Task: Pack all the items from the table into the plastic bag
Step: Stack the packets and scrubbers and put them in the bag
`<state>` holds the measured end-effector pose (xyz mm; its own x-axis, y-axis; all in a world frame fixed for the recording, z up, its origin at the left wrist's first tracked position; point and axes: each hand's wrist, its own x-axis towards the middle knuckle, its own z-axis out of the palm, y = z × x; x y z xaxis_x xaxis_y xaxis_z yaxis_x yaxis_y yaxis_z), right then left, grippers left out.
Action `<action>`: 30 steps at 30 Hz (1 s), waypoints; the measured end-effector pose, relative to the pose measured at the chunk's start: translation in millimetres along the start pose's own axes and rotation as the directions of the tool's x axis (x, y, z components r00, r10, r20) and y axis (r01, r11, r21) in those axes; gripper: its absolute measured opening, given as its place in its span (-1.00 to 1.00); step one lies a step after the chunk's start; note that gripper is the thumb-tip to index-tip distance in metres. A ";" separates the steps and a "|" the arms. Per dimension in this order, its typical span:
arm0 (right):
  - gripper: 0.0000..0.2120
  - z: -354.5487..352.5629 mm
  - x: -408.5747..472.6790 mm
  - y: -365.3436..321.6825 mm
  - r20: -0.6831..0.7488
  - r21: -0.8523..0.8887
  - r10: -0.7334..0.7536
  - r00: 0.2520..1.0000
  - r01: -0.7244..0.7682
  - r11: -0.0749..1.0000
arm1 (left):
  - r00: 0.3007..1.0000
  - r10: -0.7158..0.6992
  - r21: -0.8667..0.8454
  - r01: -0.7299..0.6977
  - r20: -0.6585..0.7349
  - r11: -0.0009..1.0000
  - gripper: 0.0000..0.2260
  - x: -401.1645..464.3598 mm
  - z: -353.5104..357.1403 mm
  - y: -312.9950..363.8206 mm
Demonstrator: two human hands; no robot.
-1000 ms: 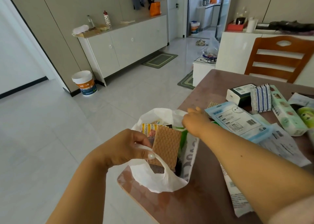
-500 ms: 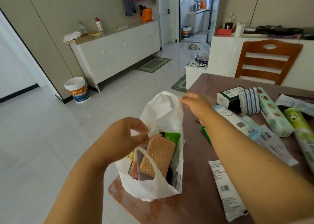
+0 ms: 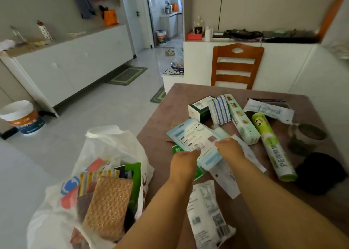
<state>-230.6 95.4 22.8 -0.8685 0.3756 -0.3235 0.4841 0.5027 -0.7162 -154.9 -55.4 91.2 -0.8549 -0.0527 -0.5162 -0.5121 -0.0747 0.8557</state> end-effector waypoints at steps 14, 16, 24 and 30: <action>-0.68 -5.6 69.2 33.4 -0.095 -0.015 -0.142 0.985 0.141 0.990 | 0.933 -0.215 -0.125 0.186 -0.290 0.975 -0.84 146.4 36.6 -20.8; -0.64 -15.9 71.6 41.5 -0.266 -0.149 -0.070 0.962 0.030 0.988 | 0.940 -0.183 -0.102 0.160 -0.287 0.982 -0.81 146.8 26.1 -16.9; -0.52 -15.5 71.8 65.4 -0.235 -0.450 0.025 0.972 -0.131 0.883 | 0.954 -0.087 0.017 0.096 -0.287 0.995 -0.75 125.8 0.1 -22.8; -0.70 -93.2 33.7 -8.6 -0.002 -0.713 -0.159 0.987 0.110 0.693 | 0.977 -0.003 0.081 0.020 -0.212 0.997 -0.78 126.3 -11.5 -20.2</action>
<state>-254.1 176.3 75.7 -0.9343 0.2924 -0.2038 0.3155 0.9446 -0.0907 -251.5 -71.9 8.4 -0.8163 -0.2625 -0.5145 -0.5344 0.0052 0.8452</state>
